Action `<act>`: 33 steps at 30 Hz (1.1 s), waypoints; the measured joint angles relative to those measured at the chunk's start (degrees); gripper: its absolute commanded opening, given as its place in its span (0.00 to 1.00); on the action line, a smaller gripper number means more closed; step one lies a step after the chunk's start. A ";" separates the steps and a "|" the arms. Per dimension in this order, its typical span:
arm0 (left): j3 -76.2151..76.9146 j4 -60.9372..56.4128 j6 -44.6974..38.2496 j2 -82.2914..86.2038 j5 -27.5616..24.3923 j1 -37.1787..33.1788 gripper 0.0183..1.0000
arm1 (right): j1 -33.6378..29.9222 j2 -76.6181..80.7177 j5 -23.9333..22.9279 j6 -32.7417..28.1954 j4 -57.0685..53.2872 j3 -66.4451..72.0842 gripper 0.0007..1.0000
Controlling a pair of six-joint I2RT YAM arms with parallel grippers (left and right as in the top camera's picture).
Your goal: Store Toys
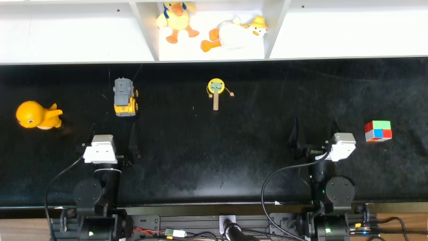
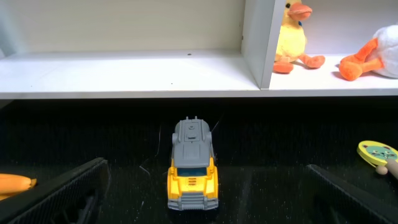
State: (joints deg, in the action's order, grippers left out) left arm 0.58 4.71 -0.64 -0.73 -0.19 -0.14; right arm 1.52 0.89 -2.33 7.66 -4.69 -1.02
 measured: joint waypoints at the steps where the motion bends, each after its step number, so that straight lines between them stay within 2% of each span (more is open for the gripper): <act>1: 0.00 0.00 0.00 0.00 0.00 0.00 1.00 | 0.00 0.00 0.00 0.00 0.00 -0.02 1.00; 26: 0.02 0.13 -0.22 0.00 0.04 -0.02 1.00 | 0.00 0.00 0.00 0.00 0.00 -0.02 1.00; 29: 1.60 3.52 -0.46 -0.24 -0.55 -0.02 1.00 | 0.00 0.00 0.00 0.00 0.00 0.00 0.99; 33: 8.96 15.63 -0.94 -5.51 -1.79 -0.13 0.99 | 0.00 0.00 0.00 -0.02 -0.04 -0.02 0.99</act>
State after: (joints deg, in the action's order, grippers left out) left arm 9.54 20.34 -1.58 -6.24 -1.98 -0.27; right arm 1.52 0.89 -2.33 7.64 -4.73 -1.04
